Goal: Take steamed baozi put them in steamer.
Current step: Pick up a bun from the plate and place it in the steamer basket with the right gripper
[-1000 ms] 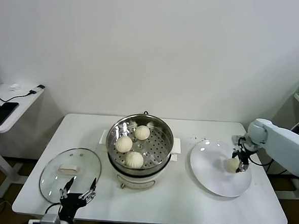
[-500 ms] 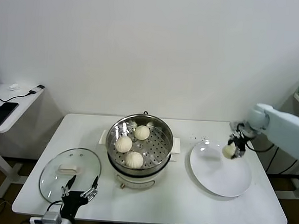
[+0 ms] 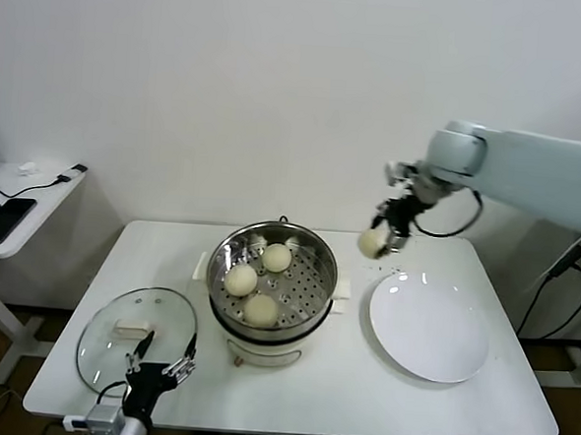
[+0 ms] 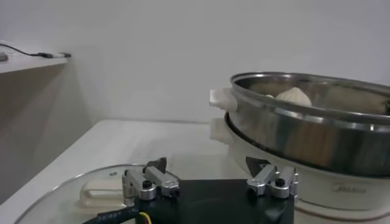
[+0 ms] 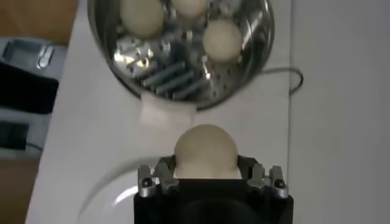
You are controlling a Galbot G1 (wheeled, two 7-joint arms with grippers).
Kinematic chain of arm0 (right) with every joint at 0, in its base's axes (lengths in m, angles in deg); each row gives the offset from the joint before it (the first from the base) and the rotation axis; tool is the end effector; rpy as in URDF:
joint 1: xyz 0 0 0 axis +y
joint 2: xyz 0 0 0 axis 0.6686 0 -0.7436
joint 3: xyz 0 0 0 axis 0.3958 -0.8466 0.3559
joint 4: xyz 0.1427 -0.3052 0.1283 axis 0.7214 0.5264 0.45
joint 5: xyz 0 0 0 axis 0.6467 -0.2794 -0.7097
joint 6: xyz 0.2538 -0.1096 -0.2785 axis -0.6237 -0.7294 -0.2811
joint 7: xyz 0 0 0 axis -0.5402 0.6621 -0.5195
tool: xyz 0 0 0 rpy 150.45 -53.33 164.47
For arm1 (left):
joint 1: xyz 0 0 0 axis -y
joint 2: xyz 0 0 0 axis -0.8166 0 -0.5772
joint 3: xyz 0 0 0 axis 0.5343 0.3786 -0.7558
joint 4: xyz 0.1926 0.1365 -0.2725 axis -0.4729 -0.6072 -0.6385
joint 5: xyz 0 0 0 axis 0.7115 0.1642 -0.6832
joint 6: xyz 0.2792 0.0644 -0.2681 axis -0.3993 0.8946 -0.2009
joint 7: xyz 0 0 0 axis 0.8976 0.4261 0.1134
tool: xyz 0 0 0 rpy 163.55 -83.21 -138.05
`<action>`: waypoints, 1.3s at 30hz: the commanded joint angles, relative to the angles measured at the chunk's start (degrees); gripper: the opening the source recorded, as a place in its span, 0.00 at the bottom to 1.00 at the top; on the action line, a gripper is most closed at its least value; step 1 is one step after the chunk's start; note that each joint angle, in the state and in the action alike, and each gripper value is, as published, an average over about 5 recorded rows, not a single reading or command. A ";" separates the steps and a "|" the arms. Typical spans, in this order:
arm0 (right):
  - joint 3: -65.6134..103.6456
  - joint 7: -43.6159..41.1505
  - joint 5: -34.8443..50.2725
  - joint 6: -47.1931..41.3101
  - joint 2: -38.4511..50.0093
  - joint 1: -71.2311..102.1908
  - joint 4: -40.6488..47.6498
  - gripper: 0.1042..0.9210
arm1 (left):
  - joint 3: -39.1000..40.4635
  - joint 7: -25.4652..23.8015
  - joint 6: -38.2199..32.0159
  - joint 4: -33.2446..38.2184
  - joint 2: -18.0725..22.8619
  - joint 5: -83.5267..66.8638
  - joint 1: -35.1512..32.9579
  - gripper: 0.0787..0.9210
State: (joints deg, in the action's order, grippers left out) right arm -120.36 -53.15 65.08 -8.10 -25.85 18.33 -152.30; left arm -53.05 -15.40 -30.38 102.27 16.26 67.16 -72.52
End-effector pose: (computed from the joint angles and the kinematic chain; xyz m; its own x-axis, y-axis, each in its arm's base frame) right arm 0.5928 0.0110 -0.0016 -0.1520 -0.2648 0.9522 -0.9780 -0.0988 -0.1836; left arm 0.1712 0.0420 -0.3414 -0.9566 0.0272 0.2901 0.0126 0.9986 -0.0520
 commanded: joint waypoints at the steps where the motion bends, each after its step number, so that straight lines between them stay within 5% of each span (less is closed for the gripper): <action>1: -2.52 8.84 14.01 -8.97 -16.24 -1.86 -5.39 0.70 | 0.07 -0.06 -1.34 -0.68 0.16 1.89 0.35 0.88; 30: 1.65 14.61 2.76 -13.12 -16.08 14.12 1.12 0.69 | 0.06 -0.10 -1.34 -1.72 -0.38 1.23 0.14 0.88; 39: 4.37 7.97 5.85 -6.26 -12.52 10.13 0.97 0.86 | -0.23 -0.09 -1.43 -1.12 -0.49 1.04 -0.32 0.88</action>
State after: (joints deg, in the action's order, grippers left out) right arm -118.11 -40.59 69.42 -18.97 -40.49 30.73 -151.35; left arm -53.22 -15.50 -31.73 100.89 15.82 68.22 -72.71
